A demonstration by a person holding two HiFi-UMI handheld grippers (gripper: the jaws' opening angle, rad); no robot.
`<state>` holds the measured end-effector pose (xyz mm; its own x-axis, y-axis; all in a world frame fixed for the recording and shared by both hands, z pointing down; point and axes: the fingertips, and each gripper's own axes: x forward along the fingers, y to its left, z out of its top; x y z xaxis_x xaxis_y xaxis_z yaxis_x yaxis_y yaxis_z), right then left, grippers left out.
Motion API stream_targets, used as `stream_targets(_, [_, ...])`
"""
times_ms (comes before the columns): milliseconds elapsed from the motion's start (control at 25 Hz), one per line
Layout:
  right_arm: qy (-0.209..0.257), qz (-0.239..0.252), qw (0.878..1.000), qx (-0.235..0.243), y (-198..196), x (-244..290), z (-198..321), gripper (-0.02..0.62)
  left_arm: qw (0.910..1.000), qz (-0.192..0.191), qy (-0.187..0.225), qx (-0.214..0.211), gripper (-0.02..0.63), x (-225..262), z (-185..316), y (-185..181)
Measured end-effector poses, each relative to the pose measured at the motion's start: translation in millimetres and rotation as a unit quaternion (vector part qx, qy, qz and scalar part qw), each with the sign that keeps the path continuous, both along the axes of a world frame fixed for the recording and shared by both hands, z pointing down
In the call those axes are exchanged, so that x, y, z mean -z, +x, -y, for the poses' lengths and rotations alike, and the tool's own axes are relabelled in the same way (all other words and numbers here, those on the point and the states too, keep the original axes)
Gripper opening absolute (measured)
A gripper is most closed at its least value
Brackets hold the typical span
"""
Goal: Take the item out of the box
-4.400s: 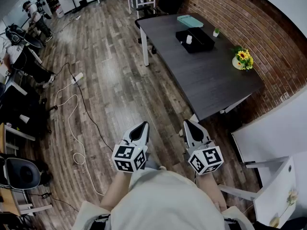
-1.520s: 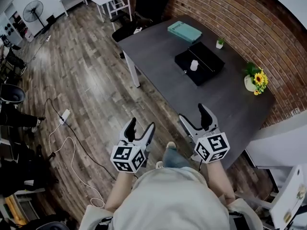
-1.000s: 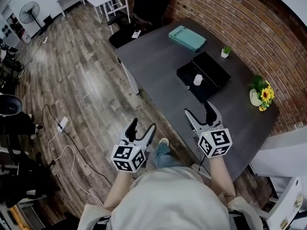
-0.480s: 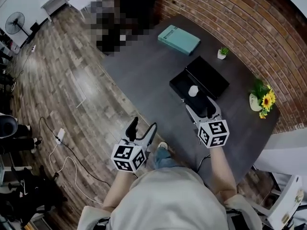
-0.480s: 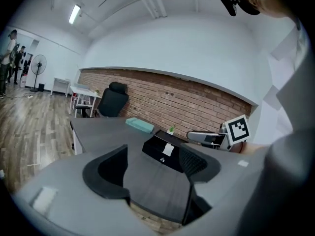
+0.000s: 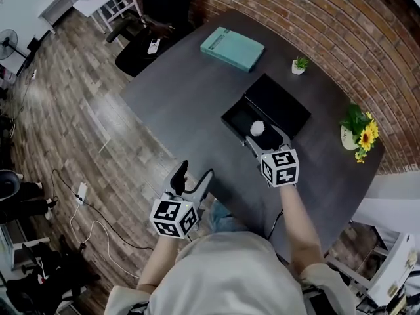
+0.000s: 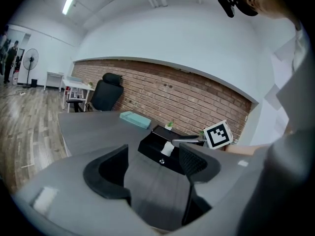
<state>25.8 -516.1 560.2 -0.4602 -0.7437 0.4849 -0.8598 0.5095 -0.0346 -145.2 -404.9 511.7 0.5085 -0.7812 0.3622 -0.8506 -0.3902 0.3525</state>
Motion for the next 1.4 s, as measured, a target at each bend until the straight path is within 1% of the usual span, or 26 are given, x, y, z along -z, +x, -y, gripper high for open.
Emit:
stream_targets(120, [-0.031,-0.021,0.999,-0.003,2.6,-18.9,12.8,0.293,1.0000,0.001,-0.006,-0.007,0.319,-2.6,7.7,5.1])
stream_targets(360, [-0.079,-0.067,0.995,-0.008,5.1,-48.9,27.5,0.241,0.9998,0.008,-0.017,-0.009,0.319,-8.7,16.2,2.8])
stream_targets(520, [-0.102,-0.091,0.990,-0.018,10.6,-62.5,30.3,0.206,0.9997,0.012,-0.017,-0.012,0.319,-10.1,19.3,0.7])
stream_targets(640, [-0.110,-0.107,0.988,-0.027,15.0,-67.8,31.4,0.174,0.9997,0.013,-0.015,-0.012,0.319,-8.5,21.9,-1.5])
stream_targets(720, [-0.110,-0.110,0.987,-0.031,16.2,-68.5,31.3,0.160,0.9997,0.012,-0.013,-0.014,0.319,-7.2,22.8,-2.2])
stream_targets(880, [-0.107,-0.106,0.988,-0.034,15.7,-68.0,32.8,0.155,0.9998,0.012,-0.007,-0.016,0.319,-4.8,25.7,-3.5])
stream_targets(1120, [-0.090,-0.110,0.989,-0.046,21.4,-57.7,29.3,0.153,0.9998,0.010,0.005,-0.016,0.319,3.4,19.1,-5.4])
stream_targets(1240, [-0.072,-0.100,0.991,-0.047,18.5,-42.3,25.2,0.153,0.9998,0.010,0.009,-0.012,0.319,6.9,12.5,-8.6])
stream_targets(1400, [-0.034,-0.083,0.995,-0.045,14.5,-13.9,13.0,0.153,0.9998,0.009,0.017,-0.009,0.319,12.3,-0.2,-7.8])
